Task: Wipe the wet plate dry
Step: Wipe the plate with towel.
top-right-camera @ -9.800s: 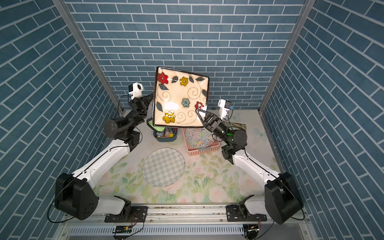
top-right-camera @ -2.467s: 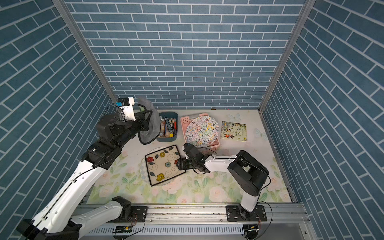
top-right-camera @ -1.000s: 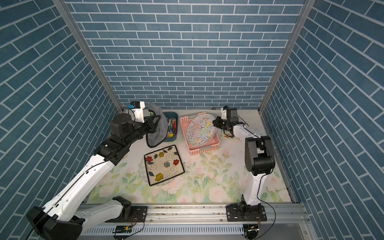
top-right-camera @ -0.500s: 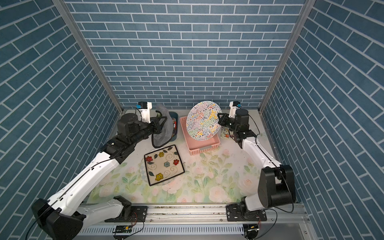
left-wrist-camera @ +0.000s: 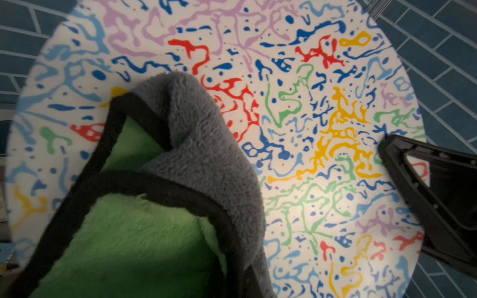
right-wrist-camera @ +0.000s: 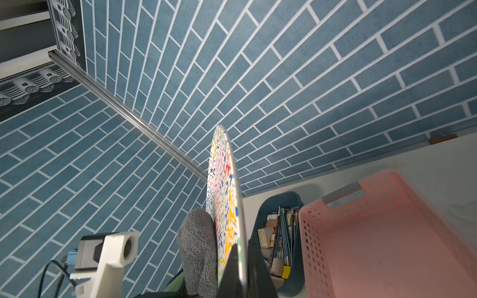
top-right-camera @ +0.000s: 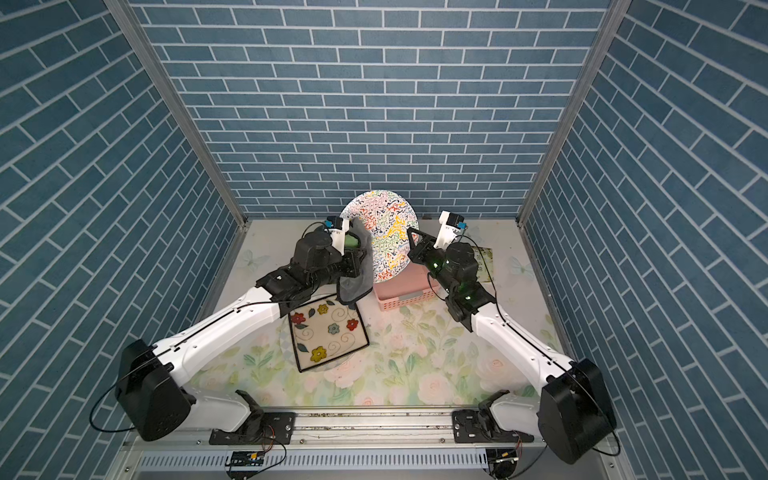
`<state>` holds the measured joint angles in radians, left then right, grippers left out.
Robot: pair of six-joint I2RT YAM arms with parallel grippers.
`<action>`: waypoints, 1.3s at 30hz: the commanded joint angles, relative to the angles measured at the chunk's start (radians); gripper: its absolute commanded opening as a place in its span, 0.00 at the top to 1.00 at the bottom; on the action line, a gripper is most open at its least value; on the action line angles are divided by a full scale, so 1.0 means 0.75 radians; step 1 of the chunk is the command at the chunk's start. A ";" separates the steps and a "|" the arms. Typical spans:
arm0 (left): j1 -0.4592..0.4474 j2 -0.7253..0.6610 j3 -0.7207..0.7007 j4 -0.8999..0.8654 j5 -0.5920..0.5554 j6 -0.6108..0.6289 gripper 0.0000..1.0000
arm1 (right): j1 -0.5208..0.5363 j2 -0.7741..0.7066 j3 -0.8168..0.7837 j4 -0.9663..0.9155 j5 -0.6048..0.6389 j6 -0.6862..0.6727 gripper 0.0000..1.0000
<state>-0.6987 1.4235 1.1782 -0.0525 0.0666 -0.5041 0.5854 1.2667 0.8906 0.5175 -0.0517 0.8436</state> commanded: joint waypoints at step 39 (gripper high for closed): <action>0.057 0.108 0.269 -0.049 0.040 -0.013 1.00 | 0.328 0.090 0.254 0.483 -0.298 0.119 1.00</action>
<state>-0.6395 1.4536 1.3846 0.0273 0.1028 -0.5625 0.7784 1.3792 0.9764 0.6060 -0.1051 0.9611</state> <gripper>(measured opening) 0.106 0.084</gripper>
